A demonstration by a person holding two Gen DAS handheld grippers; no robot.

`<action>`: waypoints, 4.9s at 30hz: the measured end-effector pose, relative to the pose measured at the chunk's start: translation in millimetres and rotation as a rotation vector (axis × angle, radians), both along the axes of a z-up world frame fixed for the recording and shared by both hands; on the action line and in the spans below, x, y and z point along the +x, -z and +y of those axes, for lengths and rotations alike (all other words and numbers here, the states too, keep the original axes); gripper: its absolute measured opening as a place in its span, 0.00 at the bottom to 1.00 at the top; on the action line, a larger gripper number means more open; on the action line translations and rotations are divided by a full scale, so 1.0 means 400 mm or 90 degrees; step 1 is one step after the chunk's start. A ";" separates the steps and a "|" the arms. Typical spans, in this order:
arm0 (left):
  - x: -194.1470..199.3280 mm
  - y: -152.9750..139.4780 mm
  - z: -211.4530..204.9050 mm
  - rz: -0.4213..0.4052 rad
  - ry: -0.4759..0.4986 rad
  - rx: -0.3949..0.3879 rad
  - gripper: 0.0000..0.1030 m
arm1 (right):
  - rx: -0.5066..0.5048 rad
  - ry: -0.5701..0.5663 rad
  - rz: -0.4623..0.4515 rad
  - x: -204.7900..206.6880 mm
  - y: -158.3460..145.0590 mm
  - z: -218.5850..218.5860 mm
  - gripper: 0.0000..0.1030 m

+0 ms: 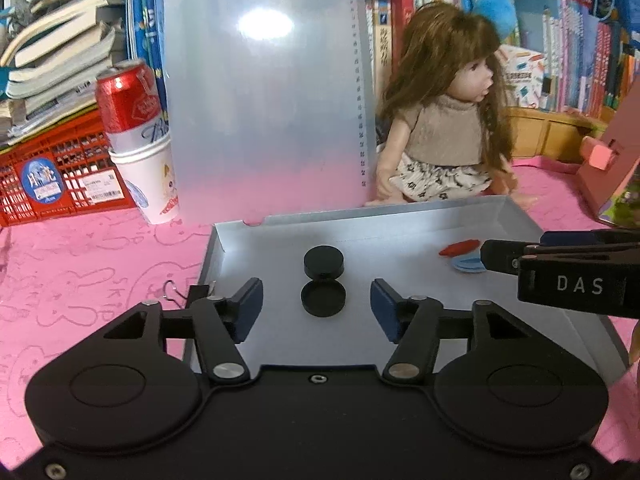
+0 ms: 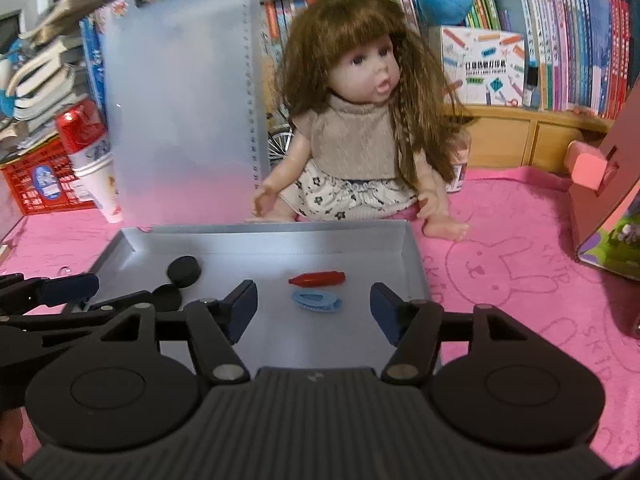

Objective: Organize rigid objects
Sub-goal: 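Withdraw both tools from the tray toward the loose items on the cloth, then grasp a black disc with the left tool while the right tool grasps a brown nut, then carry the black disc and brown nut with both tools over the white tray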

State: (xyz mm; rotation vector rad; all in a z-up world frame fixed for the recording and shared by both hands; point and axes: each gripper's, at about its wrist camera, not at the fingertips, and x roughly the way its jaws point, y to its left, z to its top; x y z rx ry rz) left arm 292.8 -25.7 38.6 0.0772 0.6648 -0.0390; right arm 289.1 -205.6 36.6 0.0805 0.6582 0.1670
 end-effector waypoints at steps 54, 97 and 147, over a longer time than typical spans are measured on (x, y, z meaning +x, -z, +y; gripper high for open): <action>-0.638 0.008 0.053 -0.081 0.065 -0.048 0.78 | -0.029 -0.086 -0.147 -0.572 0.035 -0.066 0.90; -0.717 0.118 0.071 -0.020 0.085 -0.036 0.33 | -0.133 -0.106 -0.143 -0.641 0.134 -0.072 0.54; -0.528 -0.040 0.054 -0.090 0.072 -0.075 0.29 | -0.054 -0.018 -0.142 -0.499 0.004 -0.026 0.26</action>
